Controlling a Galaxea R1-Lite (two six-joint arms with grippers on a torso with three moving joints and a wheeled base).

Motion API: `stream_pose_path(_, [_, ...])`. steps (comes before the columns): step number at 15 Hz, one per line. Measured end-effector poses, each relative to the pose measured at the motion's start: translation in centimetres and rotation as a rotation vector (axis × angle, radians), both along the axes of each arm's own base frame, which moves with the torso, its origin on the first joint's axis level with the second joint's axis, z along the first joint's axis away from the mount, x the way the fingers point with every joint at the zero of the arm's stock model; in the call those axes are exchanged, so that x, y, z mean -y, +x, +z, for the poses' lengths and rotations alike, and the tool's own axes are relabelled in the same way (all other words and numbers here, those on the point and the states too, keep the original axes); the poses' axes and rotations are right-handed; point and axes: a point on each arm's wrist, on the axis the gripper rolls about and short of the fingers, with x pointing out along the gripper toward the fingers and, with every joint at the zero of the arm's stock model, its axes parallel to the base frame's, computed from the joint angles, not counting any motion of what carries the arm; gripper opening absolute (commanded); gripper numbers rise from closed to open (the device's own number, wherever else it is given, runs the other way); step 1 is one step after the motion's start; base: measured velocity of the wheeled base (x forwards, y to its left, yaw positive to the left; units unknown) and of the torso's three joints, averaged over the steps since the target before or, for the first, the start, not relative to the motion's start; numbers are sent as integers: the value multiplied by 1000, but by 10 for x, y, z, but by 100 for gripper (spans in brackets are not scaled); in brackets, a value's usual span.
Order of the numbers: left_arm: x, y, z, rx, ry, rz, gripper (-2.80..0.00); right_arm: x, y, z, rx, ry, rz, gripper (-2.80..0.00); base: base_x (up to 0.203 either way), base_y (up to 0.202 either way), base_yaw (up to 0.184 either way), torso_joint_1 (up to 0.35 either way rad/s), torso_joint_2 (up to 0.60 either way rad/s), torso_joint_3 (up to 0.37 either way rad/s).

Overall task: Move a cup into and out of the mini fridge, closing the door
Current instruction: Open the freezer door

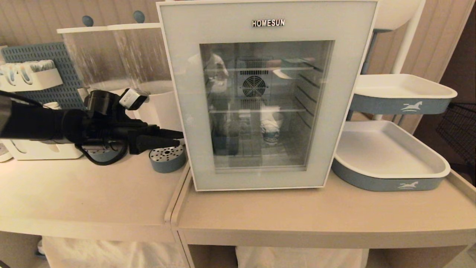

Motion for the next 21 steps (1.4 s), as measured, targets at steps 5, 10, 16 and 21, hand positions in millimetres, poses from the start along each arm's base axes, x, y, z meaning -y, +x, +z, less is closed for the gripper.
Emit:
stream_pose_path(5, [11, -5, 0, -3, -18, -51, 0, 0, 0, 0, -2, 0, 1, -280, 0, 0, 0, 0, 0, 0])
stream_pose_path(10, [12, -25, -5, -46, -27, -68, 0, 0, 0, 0, -4, 0, 1, -280, 0, 0, 0, 0, 0, 0])
stream_pose_path(16, [10, -55, -5, -64, -26, -66, 0, 0, 0, 0, -2, 0, 1, -280, 0, 0, 0, 0, 0, 0])
stream_pose_path(21, [14, -100, 2, -70, -25, -91, 0, 0, 0, 0, -3, 0, 0, -280, 0, 0, 0, 0, 0, 0])
